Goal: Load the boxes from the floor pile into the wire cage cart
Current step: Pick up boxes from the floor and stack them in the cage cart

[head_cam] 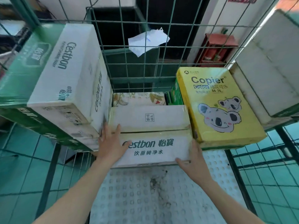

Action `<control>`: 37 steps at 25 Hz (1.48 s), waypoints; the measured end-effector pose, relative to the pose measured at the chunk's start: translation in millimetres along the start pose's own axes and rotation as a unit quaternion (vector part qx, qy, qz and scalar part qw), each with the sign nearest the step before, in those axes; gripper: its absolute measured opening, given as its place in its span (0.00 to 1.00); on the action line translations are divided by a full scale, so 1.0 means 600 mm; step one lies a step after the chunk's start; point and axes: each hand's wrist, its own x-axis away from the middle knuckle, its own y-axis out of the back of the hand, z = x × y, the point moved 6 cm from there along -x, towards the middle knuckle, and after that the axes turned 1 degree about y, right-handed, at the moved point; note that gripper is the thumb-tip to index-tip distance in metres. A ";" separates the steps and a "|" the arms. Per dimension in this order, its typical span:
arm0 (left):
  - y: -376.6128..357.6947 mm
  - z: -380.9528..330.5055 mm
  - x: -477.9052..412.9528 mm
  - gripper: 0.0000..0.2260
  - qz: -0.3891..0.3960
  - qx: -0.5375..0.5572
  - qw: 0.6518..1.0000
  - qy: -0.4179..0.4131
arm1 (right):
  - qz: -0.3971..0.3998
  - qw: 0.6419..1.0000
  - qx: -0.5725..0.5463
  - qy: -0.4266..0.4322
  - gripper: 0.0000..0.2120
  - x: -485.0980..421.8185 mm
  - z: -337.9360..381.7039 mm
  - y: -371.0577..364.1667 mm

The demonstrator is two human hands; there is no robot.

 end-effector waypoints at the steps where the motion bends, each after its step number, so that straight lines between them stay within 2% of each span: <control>1: -0.014 -0.011 0.016 0.47 0.034 -0.053 0.998 -0.028 | 0.003 0.997 0.071 0.023 0.52 0.008 0.009 -0.005; 3: -0.044 -0.026 0.044 0.55 0.100 -0.146 0.981 -0.078 | 0.029 0.977 0.206 0.053 0.52 0.012 0.027 -0.022; 6: -0.063 -0.021 0.042 0.61 0.110 -0.215 0.967 -0.085 | 0.036 0.966 0.250 0.048 0.46 -0.008 0.051 -0.034; 11: -0.046 -0.033 -0.001 0.55 0.032 -0.222 0.972 -0.065 | 0.049 0.957 0.280 0.056 0.44 -0.078 0.081 -0.010; 16: -0.034 -0.056 -0.061 0.52 0.030 -0.223 0.973 -0.047 | 0.039 0.940 0.335 0.049 0.42 -0.140 0.102 -0.012; 24: -0.017 -0.067 -0.166 0.54 0.034 -0.217 0.974 -0.051 | 0.031 0.951 0.302 0.059 0.41 -0.237 0.112 -0.007; 37: 0.048 -0.099 -0.306 0.51 0.002 -0.212 0.976 -0.039 | 0.000 0.959 0.274 0.074 0.43 -0.394 0.159 0.019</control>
